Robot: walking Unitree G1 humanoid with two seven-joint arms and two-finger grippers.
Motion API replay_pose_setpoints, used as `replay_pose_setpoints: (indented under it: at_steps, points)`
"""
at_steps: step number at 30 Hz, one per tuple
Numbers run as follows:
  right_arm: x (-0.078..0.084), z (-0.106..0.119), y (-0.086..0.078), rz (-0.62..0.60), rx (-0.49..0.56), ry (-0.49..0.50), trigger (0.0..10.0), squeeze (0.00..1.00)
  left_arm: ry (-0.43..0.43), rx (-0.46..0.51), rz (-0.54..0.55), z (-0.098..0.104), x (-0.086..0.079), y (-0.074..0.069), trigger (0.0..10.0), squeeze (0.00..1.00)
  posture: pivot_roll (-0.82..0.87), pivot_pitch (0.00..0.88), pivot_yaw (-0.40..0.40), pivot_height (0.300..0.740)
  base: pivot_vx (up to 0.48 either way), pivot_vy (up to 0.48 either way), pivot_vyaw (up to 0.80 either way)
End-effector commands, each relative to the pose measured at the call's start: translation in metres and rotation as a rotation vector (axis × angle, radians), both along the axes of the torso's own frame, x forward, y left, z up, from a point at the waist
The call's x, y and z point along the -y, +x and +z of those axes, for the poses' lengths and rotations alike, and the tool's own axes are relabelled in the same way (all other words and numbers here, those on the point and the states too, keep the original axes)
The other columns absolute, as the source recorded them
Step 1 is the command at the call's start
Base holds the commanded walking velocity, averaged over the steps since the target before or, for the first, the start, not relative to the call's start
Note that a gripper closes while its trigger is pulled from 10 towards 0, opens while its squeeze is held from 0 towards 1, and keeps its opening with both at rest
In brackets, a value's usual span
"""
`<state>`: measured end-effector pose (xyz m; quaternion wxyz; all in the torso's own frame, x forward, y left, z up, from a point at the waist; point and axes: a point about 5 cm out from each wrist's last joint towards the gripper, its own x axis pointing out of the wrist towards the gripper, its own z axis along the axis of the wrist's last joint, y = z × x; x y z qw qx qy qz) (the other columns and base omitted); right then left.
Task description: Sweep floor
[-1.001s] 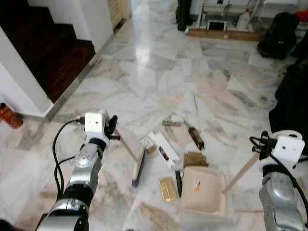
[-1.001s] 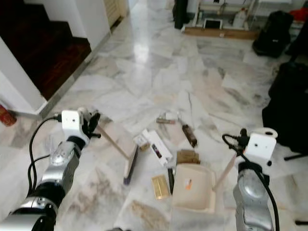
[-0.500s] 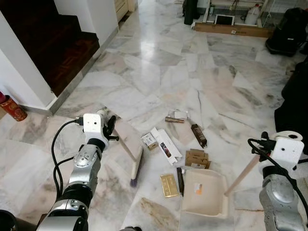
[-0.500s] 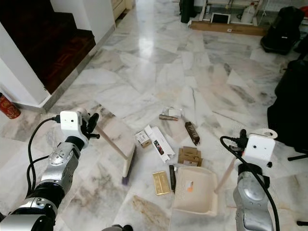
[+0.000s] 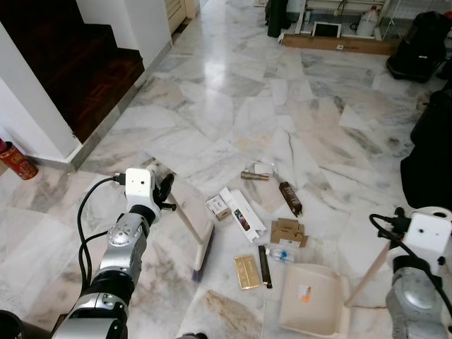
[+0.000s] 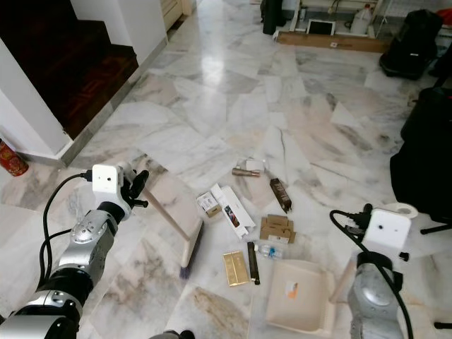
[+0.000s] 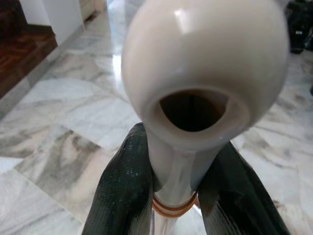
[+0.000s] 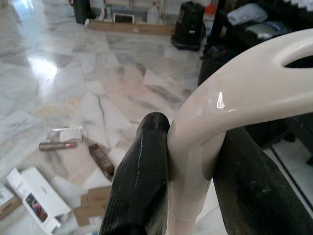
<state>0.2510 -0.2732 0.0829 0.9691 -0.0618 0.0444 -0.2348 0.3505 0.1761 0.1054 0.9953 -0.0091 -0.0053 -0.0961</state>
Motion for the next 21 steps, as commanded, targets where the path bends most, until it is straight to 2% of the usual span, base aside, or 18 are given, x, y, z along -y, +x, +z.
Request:
replay_pose_setpoints:
  at_steps: [1,11,21]
  points:
    - [0.0,0.002,0.001,-0.004,0.015,-0.02,10.0,0.0,0.03,-0.009,-0.024,0.0,-0.002,-0.001,10.0,0.0,0.06,0.151,0.042,0.74,0.0,0.0,0.0]
    - [-0.003,-0.016,-0.003,-0.017,-0.022,-0.001,10.0,0.0,0.032,-0.029,-0.054,-0.001,-0.003,-0.003,10.0,0.0,0.07,0.174,0.049,0.74,0.0,0.0,0.0]
    - [-0.005,-0.017,0.005,0.001,-0.007,-0.005,10.0,0.0,0.009,-0.02,-0.06,0.007,0.006,0.007,10.0,0.0,0.08,0.206,0.044,0.74,0.0,0.0,0.0]
